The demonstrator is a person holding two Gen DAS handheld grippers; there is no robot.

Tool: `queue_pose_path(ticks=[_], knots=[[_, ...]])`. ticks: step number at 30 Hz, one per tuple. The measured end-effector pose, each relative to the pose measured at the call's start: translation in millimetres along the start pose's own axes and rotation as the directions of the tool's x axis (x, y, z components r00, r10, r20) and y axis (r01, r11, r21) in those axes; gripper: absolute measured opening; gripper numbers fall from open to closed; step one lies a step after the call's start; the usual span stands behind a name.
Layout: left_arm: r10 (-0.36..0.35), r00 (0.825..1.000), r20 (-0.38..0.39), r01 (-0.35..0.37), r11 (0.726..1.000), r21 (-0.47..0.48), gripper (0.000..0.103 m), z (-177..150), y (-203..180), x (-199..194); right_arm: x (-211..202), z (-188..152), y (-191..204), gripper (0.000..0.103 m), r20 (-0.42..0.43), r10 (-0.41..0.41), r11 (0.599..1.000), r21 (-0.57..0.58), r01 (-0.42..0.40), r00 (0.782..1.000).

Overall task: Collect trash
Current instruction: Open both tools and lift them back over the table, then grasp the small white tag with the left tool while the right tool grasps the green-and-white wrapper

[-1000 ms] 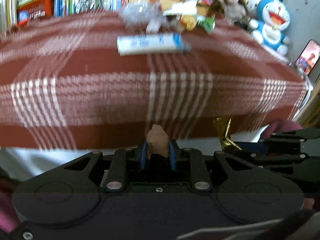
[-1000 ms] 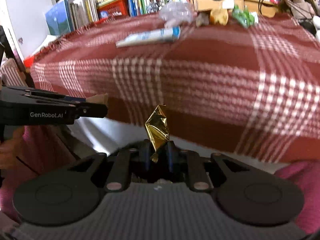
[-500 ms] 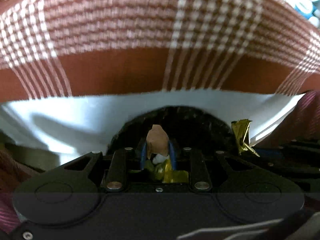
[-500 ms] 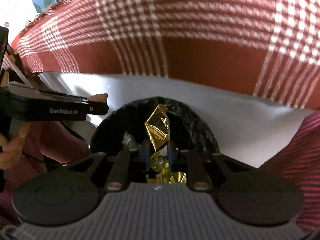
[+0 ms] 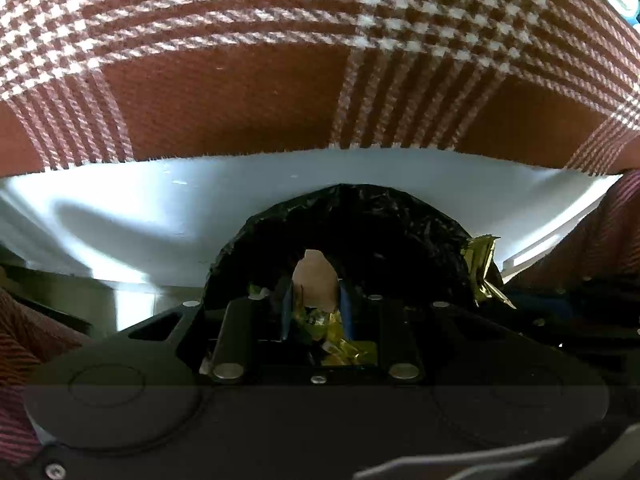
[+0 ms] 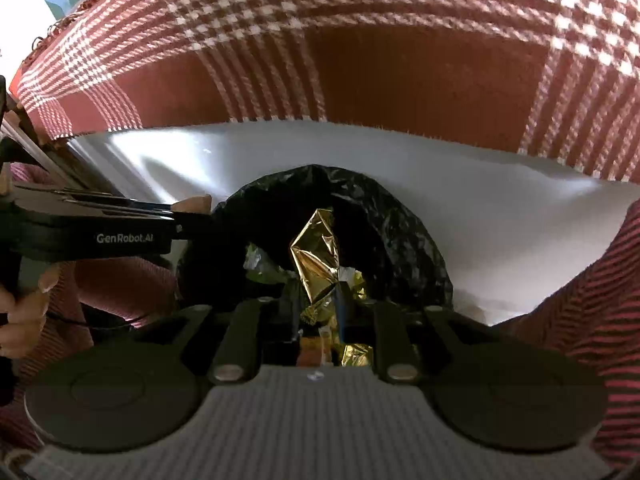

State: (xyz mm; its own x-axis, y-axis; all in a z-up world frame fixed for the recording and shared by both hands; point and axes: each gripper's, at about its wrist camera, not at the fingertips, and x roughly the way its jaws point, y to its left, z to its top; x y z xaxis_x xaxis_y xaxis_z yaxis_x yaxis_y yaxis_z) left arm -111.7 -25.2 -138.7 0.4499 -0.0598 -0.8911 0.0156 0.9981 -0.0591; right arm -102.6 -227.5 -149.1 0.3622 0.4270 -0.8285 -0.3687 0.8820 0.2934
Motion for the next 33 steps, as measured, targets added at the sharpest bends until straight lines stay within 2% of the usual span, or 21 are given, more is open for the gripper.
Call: queue_pose_path(ticks=[3,5,7,9,11,12,15,18,20,24,28,31,33], knots=[[0.001,1.0,-0.007,-0.001,1.0,-0.006,0.026,0,-2,0,0,0,0,0.028,-0.003,0.002,1.0,0.002,-0.002,1.0],[-0.002,1.0,-0.007,0.001,1.0,-0.011,0.032,-1,-2,0,0,0,0,0.029,-0.002,0.005,1.0,0.002,-0.005,1.0],[-0.005,1.0,-0.006,0.005,1.0,-0.015,0.038,-2,-1,1,0,0,-1,0.046,-0.001,0.007,1.0,0.004,-0.007,1.0],[-0.008,1.0,-0.001,0.008,1.0,-0.013,0.043,0,0,-1,0,0,-1,0.054,0.0,0.013,1.0,0.006,-0.013,1.0],[-0.007,1.0,0.006,0.007,1.0,-0.01,0.052,1,1,-4,-1,0,-1,0.057,0.006,0.013,1.0,0.006,-0.014,1.0],[-0.003,1.0,0.01,0.003,1.0,-0.008,0.054,2,2,-6,-2,1,-1,0.059,0.009,0.016,1.0,0.007,-0.016,1.0],[0.017,0.998,0.061,-0.017,1.0,0.003,0.06,5,1,-23,-7,3,-1,0.06,0.029,0.023,1.0,0.012,-0.023,0.999],[0.002,0.989,0.151,-0.007,0.999,0.031,0.073,11,-1,-55,-22,11,1,0.063,0.063,0.051,0.999,-0.002,-0.051,0.997],[-0.02,0.972,0.235,0.007,0.998,0.057,0.087,20,-2,-82,-44,23,5,0.068,0.118,0.077,0.997,-0.037,-0.073,0.99],[-0.054,0.911,0.409,0.015,0.995,0.098,0.095,47,-2,-128,-91,54,8,0.078,0.256,0.1,0.99,-0.124,-0.07,0.962],[-0.087,0.855,0.511,0.042,0.994,0.099,0.097,87,0,-147,-130,88,4,0.086,0.4,0.084,0.986,-0.168,-0.018,0.912],[-0.102,0.828,0.551,0.061,0.994,0.091,0.096,119,-3,-149,-141,114,-5,0.088,0.493,-0.002,0.984,-0.152,0.088,0.87],[-0.12,0.828,0.548,0.077,0.992,0.101,0.092,140,-6,-141,-141,134,-14,0.088,0.526,-0.052,0.984,-0.12,0.134,0.849]])
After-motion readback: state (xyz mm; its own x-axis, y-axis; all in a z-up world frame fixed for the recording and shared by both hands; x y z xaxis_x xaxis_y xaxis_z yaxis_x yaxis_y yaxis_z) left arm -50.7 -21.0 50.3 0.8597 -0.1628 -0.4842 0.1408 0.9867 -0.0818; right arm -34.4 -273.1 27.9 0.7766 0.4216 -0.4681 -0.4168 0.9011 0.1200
